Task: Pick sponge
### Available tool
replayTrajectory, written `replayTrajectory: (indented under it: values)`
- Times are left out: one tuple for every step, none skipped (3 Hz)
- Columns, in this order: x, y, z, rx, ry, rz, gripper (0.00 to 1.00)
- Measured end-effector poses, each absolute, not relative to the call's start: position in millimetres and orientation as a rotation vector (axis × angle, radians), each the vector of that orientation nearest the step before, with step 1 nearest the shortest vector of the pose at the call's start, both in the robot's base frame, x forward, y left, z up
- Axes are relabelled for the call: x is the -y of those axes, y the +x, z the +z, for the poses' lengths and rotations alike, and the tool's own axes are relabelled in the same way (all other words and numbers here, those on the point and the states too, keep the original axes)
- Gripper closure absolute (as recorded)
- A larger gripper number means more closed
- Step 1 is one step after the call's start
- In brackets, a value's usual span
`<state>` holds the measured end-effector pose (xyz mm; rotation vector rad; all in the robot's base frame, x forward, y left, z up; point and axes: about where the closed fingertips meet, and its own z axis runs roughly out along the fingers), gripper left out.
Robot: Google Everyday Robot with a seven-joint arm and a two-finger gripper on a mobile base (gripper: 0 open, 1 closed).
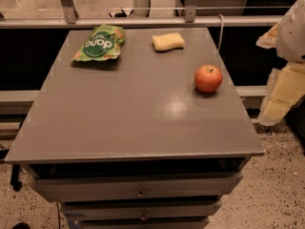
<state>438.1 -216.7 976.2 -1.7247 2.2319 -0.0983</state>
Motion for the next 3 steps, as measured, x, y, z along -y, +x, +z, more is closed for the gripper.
replayTrajectory:
  values:
    - [217, 438, 976, -2.232, -1.725, -0.098, 0.00]
    - [213, 453, 974, -2.198, -1.708, -0.094, 0.00]
    - [195, 502, 964, -2.123, -1.641, -0.048, 0.00]
